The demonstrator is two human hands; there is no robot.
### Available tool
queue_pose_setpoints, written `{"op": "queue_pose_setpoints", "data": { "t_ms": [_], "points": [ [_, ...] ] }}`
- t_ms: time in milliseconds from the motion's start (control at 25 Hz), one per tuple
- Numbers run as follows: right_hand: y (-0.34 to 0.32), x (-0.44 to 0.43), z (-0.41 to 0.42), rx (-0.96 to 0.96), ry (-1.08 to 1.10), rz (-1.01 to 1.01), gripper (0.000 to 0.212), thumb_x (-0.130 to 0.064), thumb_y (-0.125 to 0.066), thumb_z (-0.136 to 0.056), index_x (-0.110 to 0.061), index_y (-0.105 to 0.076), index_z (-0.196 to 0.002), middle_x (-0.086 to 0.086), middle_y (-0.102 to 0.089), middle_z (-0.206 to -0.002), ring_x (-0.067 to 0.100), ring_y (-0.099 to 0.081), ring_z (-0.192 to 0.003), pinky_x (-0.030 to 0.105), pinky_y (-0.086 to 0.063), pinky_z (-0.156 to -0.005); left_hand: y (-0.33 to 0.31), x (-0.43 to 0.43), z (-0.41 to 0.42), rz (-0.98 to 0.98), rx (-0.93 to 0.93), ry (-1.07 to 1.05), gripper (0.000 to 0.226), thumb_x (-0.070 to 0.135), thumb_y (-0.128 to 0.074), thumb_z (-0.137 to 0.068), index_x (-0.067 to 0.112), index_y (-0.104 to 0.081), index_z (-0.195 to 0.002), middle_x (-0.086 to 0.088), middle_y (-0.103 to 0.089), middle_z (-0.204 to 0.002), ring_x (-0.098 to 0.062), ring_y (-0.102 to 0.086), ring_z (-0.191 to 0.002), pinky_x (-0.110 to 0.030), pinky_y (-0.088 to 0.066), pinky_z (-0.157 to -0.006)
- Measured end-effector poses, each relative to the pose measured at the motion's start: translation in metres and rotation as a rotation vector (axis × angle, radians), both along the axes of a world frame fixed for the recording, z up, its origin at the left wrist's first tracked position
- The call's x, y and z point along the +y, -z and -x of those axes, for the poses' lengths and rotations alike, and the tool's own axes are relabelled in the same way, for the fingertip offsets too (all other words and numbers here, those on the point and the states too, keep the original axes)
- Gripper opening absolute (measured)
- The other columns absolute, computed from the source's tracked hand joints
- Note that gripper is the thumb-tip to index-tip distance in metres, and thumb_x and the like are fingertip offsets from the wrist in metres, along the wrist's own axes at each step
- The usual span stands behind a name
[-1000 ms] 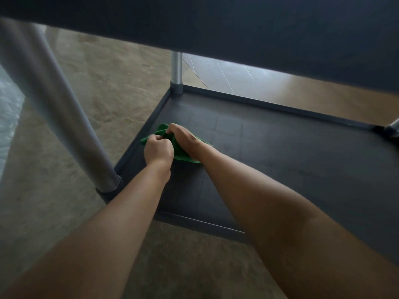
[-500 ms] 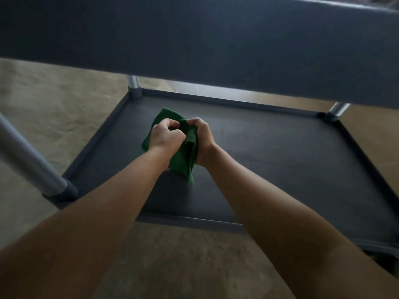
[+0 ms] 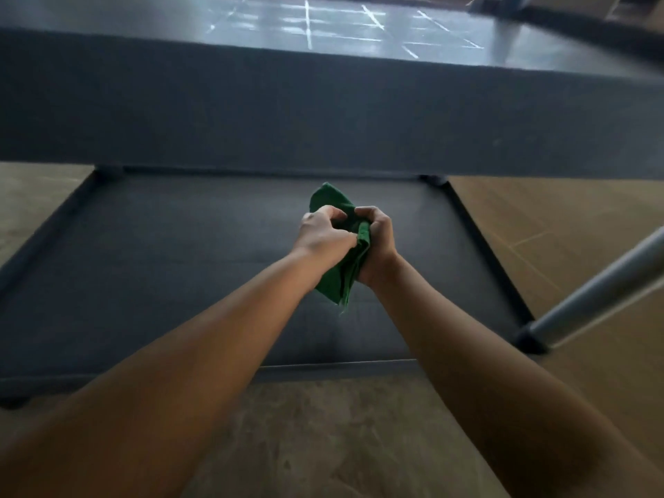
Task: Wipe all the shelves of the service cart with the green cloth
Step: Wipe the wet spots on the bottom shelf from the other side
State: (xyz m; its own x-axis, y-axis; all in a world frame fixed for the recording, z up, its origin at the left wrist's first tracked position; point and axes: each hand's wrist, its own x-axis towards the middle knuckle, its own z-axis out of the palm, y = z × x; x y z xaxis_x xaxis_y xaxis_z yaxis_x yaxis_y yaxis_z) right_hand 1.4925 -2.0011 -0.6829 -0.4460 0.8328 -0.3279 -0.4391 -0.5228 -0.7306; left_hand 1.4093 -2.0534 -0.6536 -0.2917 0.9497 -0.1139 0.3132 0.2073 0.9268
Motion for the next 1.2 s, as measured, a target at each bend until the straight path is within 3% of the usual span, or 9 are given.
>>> {"op": "queue_pose_setpoints", "data": {
  "t_ms": [360,440,560,640,680,760,880,960,1200],
  "points": [
    [-0.011,0.013,-0.144,-0.072,0.244,0.016,0.039,-0.032,-0.033,-0.086,-0.006,-0.061,-0.077,0.011,-0.064,-0.066,0.025,-0.064,-0.059,0.024,-0.050,-0.060,0.000,0.023,-0.141,0.005,-0.140,0.136,0.035,0.010,-0.058,-0.078,0.021,-0.063,-0.110,0.001,-0.066,-0.102,-0.010,-0.061,-0.090,-0.017,-0.045,-0.064],
    [-0.016,0.013,-0.168,-0.128,0.311,-0.004,0.037,-0.031,-0.035,-0.086,-0.007,-0.061,-0.075,0.011,-0.064,-0.064,0.025,-0.064,-0.058,0.025,-0.050,-0.060,0.002,0.026,-0.165,0.024,-0.227,0.178,0.032,0.007,-0.057,-0.078,0.020,-0.064,-0.106,-0.001,-0.068,-0.099,-0.014,-0.063,-0.091,-0.022,-0.051,-0.071],
    [-0.020,0.014,-0.195,-0.211,0.415,-0.085,0.045,-0.031,-0.037,-0.086,-0.015,-0.067,-0.056,0.005,-0.062,-0.053,0.020,-0.063,-0.048,0.020,-0.048,-0.047,0.005,0.029,-0.193,0.045,-0.363,0.244,0.029,0.003,-0.053,-0.080,0.018,-0.064,-0.102,-0.004,-0.069,-0.096,-0.020,-0.064,-0.093,-0.036,-0.054,-0.086],
    [-0.015,0.016,-0.201,-0.375,0.476,-0.179,0.038,-0.036,-0.037,-0.084,-0.020,-0.072,-0.080,0.000,-0.068,-0.072,0.020,-0.069,-0.070,0.027,-0.052,-0.059,0.012,0.028,-0.201,0.050,-0.426,0.266,0.022,0.003,-0.052,-0.084,0.016,-0.063,-0.098,-0.006,-0.069,-0.093,-0.021,-0.065,-0.089,-0.040,-0.055,-0.086],
    [-0.007,0.019,-0.201,-0.508,0.495,-0.224,0.040,-0.039,-0.036,-0.082,-0.021,-0.068,-0.097,0.000,-0.066,-0.088,0.023,-0.066,-0.088,0.034,-0.051,-0.074,0.017,0.025,-0.202,0.066,-0.406,0.268,0.018,0.005,-0.051,-0.087,0.015,-0.062,-0.097,-0.008,-0.068,-0.094,-0.023,-0.065,-0.089,-0.042,-0.056,-0.086],
    [0.016,0.017,-0.194,-0.840,0.441,-0.296,0.050,-0.041,-0.029,-0.082,-0.017,-0.060,-0.111,0.001,-0.060,-0.107,0.023,-0.056,-0.103,0.043,-0.037,-0.096,0.033,0.019,-0.194,0.139,-0.196,0.252,0.015,0.009,-0.051,-0.090,0.015,-0.061,-0.100,-0.009,-0.067,-0.100,-0.027,-0.065,-0.095,-0.044,-0.056,-0.086],
    [0.066,0.005,-0.170,-1.191,0.087,-0.351,0.049,-0.030,-0.022,-0.095,-0.006,-0.048,-0.130,0.017,-0.039,-0.144,0.032,-0.032,-0.135,0.052,-0.014,-0.113,0.053,0.006,-0.164,0.285,0.167,0.212,0.021,0.010,-0.053,-0.085,0.015,-0.061,-0.104,-0.006,-0.063,-0.109,-0.024,-0.059,-0.100,-0.035,-0.052,-0.085],
    [0.086,0.000,-0.152,-1.408,-0.064,-0.404,0.045,-0.021,-0.021,-0.101,-0.008,-0.038,-0.140,0.011,-0.014,-0.158,0.031,-0.004,-0.145,0.053,0.005,-0.113,0.056,0.000,-0.142,0.318,0.242,0.196,0.023,0.010,-0.055,-0.083,0.016,-0.063,-0.104,-0.005,-0.062,-0.112,-0.022,-0.057,-0.102,-0.031,-0.050,-0.083],
    [0.093,-0.011,-0.102,-1.444,-0.043,-0.437,0.050,-0.027,-0.023,-0.101,-0.017,-0.025,-0.149,0.005,-0.005,-0.160,0.025,0.005,-0.146,0.049,0.013,-0.112,0.046,-0.020,-0.072,0.362,0.298,0.165,0.032,0.005,-0.048,-0.085,0.013,-0.063,-0.112,-0.007,-0.056,-0.122,-0.022,-0.052,-0.103,-0.029,-0.048,-0.084]
  ]
}}
